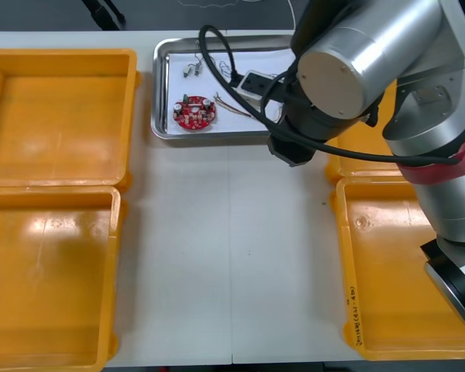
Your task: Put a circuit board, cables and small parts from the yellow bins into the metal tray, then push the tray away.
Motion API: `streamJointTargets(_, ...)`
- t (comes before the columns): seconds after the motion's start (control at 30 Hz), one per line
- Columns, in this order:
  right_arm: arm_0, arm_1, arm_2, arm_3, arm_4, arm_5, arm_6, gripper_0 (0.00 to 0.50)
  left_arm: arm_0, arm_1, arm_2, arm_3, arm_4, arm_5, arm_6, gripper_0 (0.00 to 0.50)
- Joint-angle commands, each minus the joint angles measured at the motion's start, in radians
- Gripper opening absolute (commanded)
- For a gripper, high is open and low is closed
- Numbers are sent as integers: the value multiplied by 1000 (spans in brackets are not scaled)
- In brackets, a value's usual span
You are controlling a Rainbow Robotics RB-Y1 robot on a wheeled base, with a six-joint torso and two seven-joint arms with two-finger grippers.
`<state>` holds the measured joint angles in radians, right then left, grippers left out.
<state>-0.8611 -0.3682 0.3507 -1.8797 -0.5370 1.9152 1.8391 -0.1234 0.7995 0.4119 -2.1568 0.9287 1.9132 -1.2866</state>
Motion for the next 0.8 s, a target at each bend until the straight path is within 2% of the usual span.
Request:
streamJointTargets(0.03,67,-63,-78,-101,-21,5,-106,500,14,46,31,-26,7,7,-74,500)
streamJointTargets(0.13,105,-92,-107,-142,-43,5,-147,500,14,46,31,-26,7,7,-74,500)
streamJointTargets(0.37,186,-152,-239,-193,-152,5,-259,500,14,46,31,-26,7,7,-74,500)
streamJointTargets(0.67,309,-248,-312,-308,-172,5,-414,500,14,46,31,-26,7,7,-74,500)
streamJointTargets(0.8,360,-287,-351,-314,-224,5,-509,500,14,46,31,-26,7,7,-74,500)
